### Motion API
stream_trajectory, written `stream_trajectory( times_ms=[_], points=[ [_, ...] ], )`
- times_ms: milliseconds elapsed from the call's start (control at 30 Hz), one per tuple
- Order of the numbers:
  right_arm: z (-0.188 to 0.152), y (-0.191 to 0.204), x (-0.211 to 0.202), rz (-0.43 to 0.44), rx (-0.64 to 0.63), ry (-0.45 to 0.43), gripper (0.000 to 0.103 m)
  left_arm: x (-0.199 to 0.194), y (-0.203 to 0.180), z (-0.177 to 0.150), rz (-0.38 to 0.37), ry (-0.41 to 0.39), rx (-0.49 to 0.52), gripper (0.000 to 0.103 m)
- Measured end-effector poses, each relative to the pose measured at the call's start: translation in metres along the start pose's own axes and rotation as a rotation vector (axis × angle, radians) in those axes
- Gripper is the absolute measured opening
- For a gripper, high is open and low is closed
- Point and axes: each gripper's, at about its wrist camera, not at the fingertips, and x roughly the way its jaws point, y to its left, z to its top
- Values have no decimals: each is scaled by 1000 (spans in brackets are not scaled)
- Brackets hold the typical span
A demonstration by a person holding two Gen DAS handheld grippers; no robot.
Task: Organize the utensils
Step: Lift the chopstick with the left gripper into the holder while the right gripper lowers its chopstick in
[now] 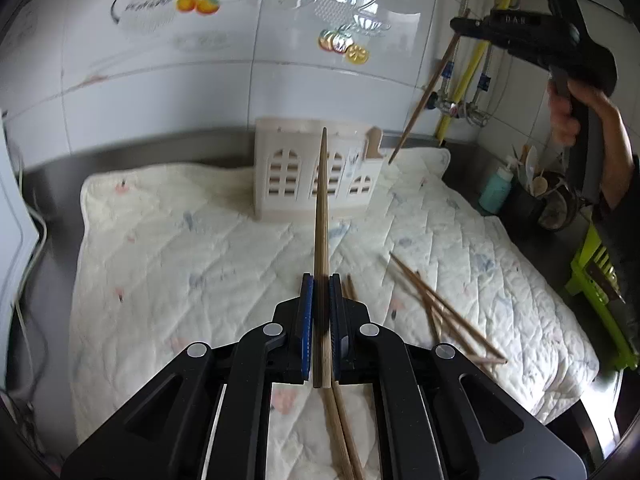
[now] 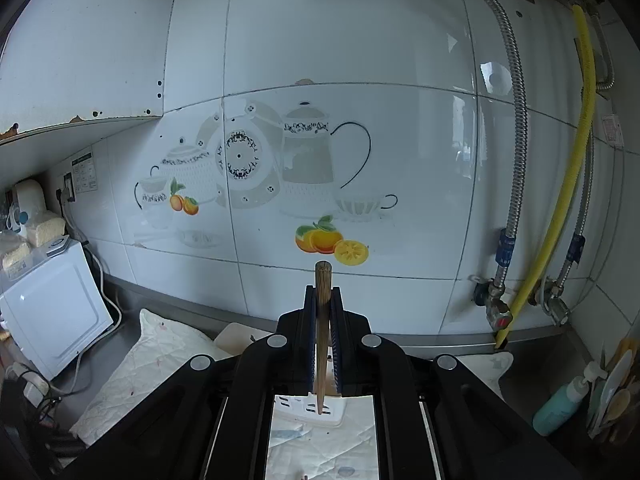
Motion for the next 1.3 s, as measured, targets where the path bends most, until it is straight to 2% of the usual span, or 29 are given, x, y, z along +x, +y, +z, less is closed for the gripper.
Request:
stream_trajectory(
  times_ms=[133,233,367,633,867,967,1067,1300],
  points=[
    [2,1,0,-1,-7,-1,7,4,0,31,64,35,70,6],
    [3,2,1,-1,-19,-1,7,12,4,54,106,94,118,6],
    [3,0,2,0,-24,0,7,20,12,77,110,159,136,6],
    [6,-2,8,-6,-30,-1,7,43,22,114,55,331,134,6],
    [11,-5,15,-8,-26,-10,7,51,15,142,92,396,208,6],
    [11,-4,18,-3,-22,-15,7,56,10,155,126,390,227,6],
    [11,-4,21,2,-17,-18,7,59,8,168,150,340,223,6],
    [8,-7,31,11,7,-23,7,72,15,184,99,216,120,6]
  ],
)
